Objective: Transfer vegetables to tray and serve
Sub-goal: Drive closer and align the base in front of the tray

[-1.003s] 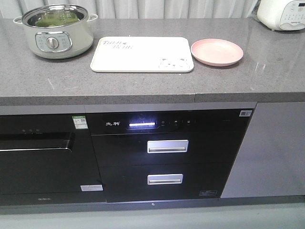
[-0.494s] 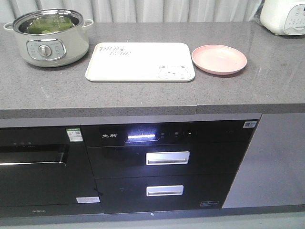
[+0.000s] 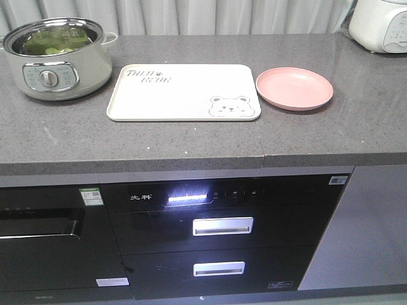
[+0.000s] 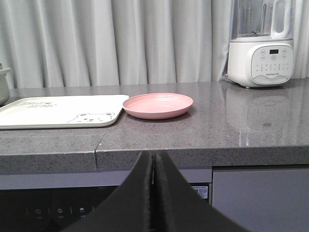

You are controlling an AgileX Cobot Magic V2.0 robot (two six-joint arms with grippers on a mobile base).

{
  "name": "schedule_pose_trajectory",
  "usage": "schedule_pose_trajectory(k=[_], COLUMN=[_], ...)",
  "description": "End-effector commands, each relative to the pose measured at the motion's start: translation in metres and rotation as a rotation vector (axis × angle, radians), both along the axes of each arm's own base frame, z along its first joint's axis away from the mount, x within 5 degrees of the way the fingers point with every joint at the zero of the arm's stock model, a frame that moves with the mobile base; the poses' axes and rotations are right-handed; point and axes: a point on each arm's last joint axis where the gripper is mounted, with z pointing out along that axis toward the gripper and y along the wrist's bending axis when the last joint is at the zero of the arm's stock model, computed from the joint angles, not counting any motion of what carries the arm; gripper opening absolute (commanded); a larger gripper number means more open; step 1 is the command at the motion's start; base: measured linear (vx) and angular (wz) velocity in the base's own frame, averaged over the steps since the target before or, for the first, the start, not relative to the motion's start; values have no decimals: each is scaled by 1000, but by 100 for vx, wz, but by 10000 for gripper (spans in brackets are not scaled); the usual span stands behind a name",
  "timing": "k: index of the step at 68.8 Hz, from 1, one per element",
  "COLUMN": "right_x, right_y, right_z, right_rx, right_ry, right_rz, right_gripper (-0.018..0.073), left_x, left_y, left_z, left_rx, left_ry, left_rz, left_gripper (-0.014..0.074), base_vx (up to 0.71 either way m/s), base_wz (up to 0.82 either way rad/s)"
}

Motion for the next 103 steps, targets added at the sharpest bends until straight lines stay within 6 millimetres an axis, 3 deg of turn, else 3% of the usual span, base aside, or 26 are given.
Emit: schedule_pose_trajectory(k=[1, 103], right_x=[0, 0], right_y=[0, 0], right_z=[2, 2], right_rx=[-2, -2], right_ry=[-68, -68], right_rz=[0, 0], right_gripper=[-3, -3], left_x=[0, 0], left_y=[-1, -1], left_z=[0, 0], left_rx=[-10, -10], left_ry=[-63, -63], left_rz=[-11, -11], left_gripper=[-6, -6], base_vx=[9, 9], base_wz=[-2, -1])
